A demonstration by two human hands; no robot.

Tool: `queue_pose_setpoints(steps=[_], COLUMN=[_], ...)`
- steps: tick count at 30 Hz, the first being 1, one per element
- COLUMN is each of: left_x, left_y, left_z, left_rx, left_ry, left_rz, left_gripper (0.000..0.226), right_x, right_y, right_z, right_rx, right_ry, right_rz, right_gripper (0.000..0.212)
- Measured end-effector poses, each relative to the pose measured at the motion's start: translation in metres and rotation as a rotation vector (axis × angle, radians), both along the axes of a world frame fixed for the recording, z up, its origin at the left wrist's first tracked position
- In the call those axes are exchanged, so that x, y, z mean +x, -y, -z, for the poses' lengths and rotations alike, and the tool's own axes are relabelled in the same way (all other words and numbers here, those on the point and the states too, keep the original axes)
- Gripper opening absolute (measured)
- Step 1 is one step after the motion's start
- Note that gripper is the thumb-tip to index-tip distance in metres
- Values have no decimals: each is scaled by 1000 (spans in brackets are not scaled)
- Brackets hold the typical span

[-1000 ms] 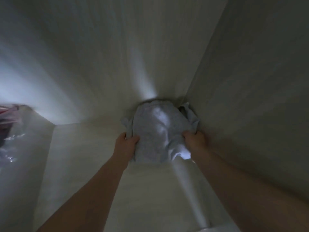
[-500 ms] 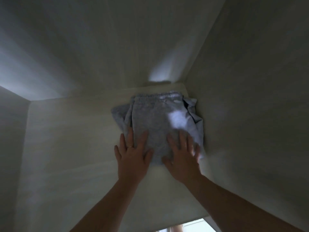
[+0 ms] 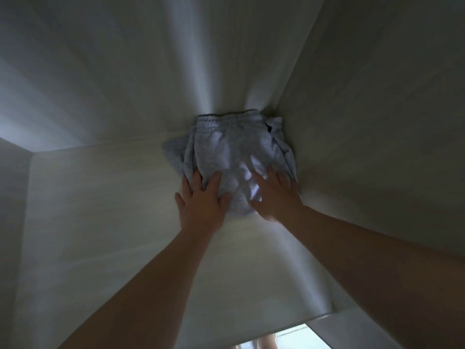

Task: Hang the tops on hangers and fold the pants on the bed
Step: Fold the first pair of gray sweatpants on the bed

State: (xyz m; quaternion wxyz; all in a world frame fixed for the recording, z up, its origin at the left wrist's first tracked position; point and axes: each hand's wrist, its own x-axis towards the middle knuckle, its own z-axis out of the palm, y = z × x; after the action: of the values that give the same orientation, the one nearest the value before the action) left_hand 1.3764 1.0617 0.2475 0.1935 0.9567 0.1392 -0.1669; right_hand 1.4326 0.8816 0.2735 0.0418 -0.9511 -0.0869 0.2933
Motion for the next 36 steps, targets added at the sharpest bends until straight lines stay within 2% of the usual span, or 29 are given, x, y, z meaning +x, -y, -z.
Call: queue_pose_setpoints(steps=[3, 6, 12, 19, 25, 29, 33, 36], left_x=[-25, -59, -136, -219, -289, -337, -390, -444], left_y=[8, 12, 15, 1, 10, 38, 68, 95], left_z=[-12, -32, -90, -169, -219, -247, -277, -291], left_rx=[1, -14, 2, 39, 76, 203, 275, 336], left_ry=[9, 5, 29, 98, 128, 163, 214, 219], left_rz=[-37, -95, -132, -216, -289, -406, -616, -770], left_gripper=[65, 65, 71, 71, 71, 72, 71, 70], right_x=[-17, -47, -115, -194, -239, -263, -290, -322], right_y=[5, 9, 4, -11, -11, -2, 15, 30], right_z=[-13, -35, -83, -143, -188, -213, -231, -238], right_rx=[1, 43, 127, 256, 380, 480, 539, 589], right_ry=[-56, -20, 92, 112, 157, 182, 207, 140], right_rz=[78, 103, 77, 16, -136, -248, -422, -544], right_gripper=[76, 72, 69, 68, 66, 65, 66, 65])
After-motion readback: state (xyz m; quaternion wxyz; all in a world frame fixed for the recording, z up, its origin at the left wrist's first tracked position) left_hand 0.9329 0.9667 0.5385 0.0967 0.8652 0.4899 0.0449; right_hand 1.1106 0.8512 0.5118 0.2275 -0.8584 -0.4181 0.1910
